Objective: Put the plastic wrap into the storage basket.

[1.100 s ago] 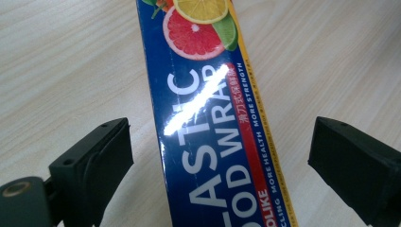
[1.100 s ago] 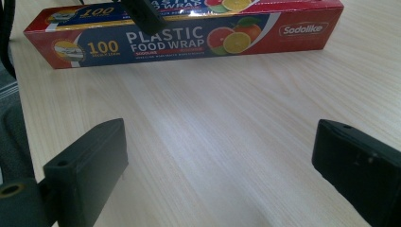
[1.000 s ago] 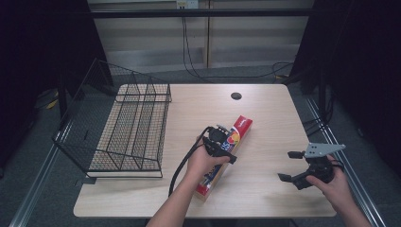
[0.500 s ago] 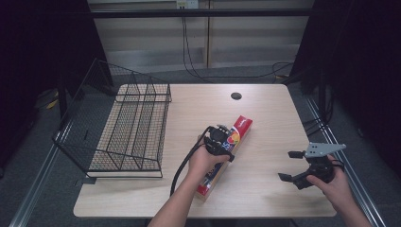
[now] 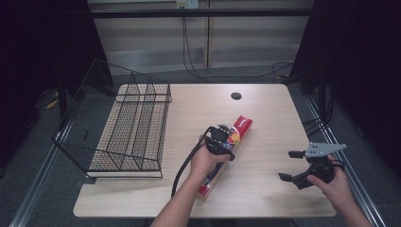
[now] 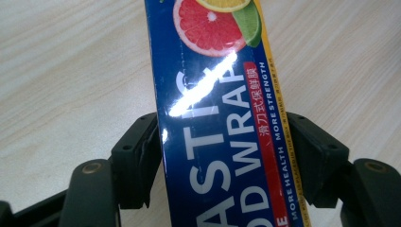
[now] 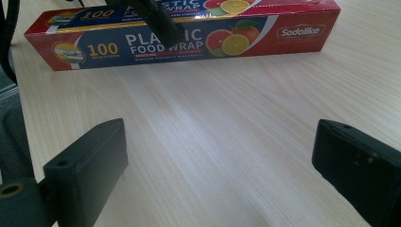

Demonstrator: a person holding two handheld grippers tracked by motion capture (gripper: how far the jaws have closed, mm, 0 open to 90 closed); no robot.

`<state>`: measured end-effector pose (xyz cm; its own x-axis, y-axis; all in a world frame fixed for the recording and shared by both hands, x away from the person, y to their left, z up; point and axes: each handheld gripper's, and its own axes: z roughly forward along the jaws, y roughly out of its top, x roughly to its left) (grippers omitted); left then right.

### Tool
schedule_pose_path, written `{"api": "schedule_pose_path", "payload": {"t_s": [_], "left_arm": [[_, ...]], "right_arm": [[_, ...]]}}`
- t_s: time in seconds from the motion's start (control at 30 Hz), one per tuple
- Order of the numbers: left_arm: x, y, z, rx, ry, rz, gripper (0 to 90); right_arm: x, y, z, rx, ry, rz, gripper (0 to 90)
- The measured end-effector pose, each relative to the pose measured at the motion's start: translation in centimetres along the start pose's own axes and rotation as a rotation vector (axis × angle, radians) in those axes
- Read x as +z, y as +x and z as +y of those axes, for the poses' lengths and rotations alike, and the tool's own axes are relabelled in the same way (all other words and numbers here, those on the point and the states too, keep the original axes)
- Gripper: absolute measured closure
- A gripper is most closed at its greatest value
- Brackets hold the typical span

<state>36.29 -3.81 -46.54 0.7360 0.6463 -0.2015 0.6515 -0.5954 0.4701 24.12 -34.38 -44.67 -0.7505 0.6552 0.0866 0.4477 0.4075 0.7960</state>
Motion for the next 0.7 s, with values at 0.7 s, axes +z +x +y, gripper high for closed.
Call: {"api": "schedule_pose_path", "payload": {"t_s": [0.7], "left_arm": [[-0.65, -0.12, 0.65, -0.021, 0.1, 0.05, 42.9]], "right_arm": [[-0.02, 0.13, 0.07, -0.014, -0.005, 0.009, 3.8]]}}
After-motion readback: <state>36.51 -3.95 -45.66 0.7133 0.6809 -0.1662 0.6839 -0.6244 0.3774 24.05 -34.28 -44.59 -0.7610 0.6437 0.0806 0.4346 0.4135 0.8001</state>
